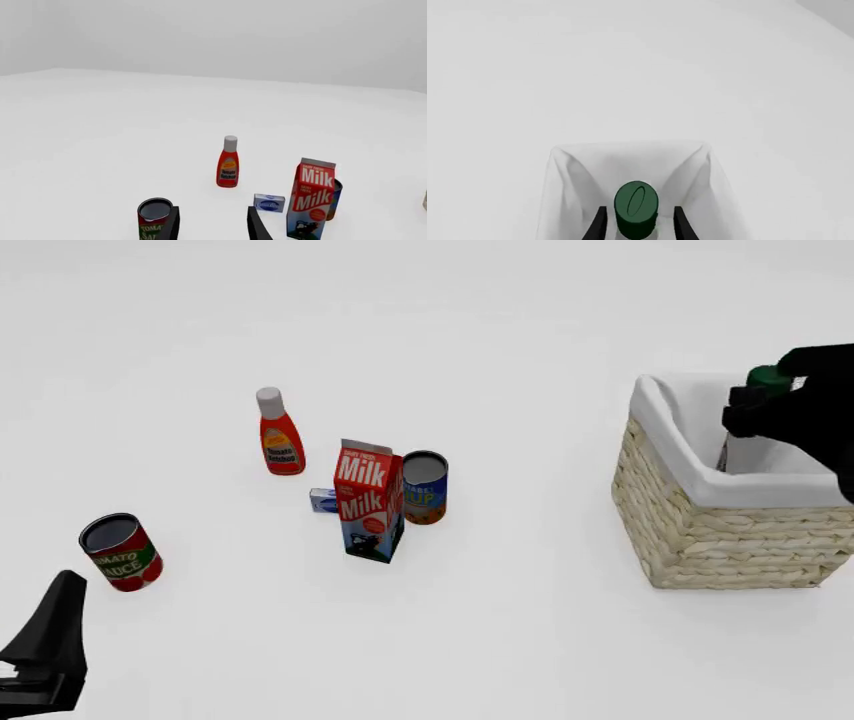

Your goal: Pick the salad dressing and place it in the basket.

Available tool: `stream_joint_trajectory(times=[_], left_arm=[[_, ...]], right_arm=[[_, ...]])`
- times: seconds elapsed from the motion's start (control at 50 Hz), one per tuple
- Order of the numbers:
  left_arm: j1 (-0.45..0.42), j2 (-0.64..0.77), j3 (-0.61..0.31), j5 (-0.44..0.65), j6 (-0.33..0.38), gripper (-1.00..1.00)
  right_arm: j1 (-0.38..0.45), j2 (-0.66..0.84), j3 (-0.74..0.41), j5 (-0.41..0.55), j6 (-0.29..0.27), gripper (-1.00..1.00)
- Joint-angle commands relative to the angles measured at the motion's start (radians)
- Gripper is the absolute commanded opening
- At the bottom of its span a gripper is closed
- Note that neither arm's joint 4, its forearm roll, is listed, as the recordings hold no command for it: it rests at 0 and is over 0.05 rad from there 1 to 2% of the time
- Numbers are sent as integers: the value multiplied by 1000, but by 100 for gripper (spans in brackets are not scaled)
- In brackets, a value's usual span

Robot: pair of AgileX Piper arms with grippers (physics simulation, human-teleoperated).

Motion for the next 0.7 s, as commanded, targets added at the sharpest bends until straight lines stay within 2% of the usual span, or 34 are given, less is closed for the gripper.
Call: stream_joint_trajectory(times=[0.02, 0.42, 0.7], left_arm=[[-2, 0, 0, 0, 0, 100], [-2, 0, 0, -1, 0, 100], [-3, 0, 0, -3, 1, 100]], right_arm=[[6, -11, -5, 2, 10, 100], [17, -48, -11, 27, 11, 100], [29, -162, 23, 62, 27, 100]])
